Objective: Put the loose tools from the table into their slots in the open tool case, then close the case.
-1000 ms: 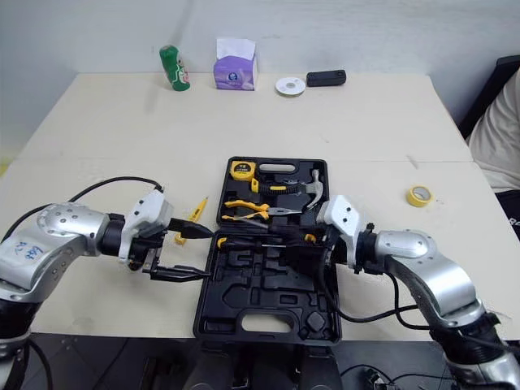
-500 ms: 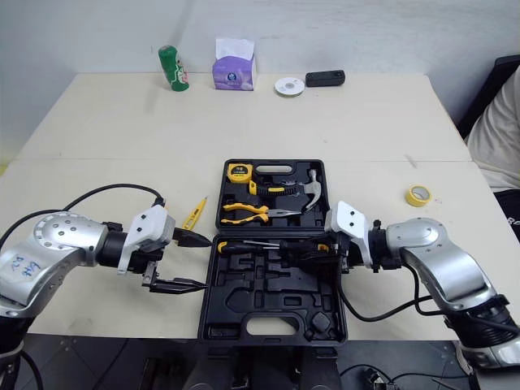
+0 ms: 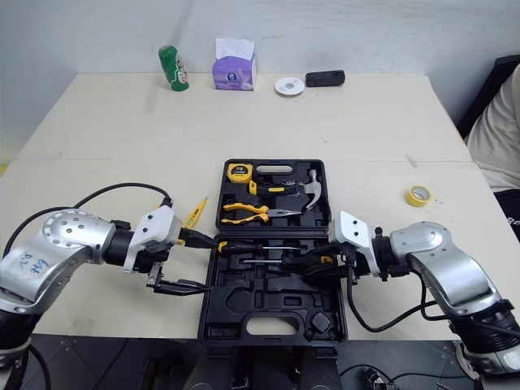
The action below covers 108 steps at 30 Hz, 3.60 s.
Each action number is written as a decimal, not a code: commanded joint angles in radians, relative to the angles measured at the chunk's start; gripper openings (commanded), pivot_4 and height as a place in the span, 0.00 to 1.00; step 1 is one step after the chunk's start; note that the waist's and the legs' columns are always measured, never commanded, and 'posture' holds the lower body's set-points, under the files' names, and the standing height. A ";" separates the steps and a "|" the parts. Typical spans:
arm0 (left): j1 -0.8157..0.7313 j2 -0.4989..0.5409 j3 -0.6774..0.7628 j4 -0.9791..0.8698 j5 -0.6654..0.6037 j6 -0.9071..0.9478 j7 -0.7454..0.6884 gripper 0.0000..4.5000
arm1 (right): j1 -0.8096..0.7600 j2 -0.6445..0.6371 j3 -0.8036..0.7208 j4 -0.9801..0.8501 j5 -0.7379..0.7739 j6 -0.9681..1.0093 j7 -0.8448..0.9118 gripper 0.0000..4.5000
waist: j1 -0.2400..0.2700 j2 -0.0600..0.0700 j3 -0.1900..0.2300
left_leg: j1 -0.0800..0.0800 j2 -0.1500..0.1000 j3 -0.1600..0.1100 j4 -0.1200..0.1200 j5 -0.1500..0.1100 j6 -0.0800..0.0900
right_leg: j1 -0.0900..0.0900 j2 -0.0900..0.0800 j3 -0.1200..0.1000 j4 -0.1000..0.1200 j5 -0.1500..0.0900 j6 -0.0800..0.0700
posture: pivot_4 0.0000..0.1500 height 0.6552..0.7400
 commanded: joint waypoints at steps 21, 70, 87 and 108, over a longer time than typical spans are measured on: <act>-0.013 -0.026 0.009 0.002 0.007 -0.018 0.000 1.00 | -0.059 0.041 0.009 0.007 -0.025 -0.023 0.010 0.65 | 0.000 0.000 0.000 | 0.000 0.000 0.000 0.001 0.000 0.000 | 0.000 0.000 0.000 0.002 0.000 0.000 | 1.00 0.86; -0.038 -0.056 -0.006 0.010 0.025 -0.022 0.004 1.00 | -0.012 0.149 0.248 0.227 -0.324 -0.138 -0.130 0.01 | -0.001 -0.022 -0.017 | 0.025 0.004 -0.004 0.001 -0.009 -0.010 | 0.025 0.000 0.000 -0.004 -0.002 -0.003 | 1.00 0.86; 0.110 -0.070 0.214 0.063 -0.078 0.051 0.089 1.00 | 0.052 0.105 -0.192 0.003 0.091 0.113 -0.164 0.15 | 0.001 -0.006 -0.014 | 0.007 0.003 -0.005 0.001 -0.006 -0.003 | 0.008 -0.001 -0.002 -0.004 -0.002 -0.003 | 1.00 0.86; 0.437 0.151 0.826 0.928 0.132 -0.295 0.204 1.00 | 0.254 -0.270 -0.733 0.768 -0.069 -0.160 -0.219 0.99 | -0.006 0.005 -0.007 | 0.002 0.002 0.002 -0.003 -0.010 -0.003 | -0.004 -0.005 0.000 -0.003 -0.002 -0.004 | 1.00 0.86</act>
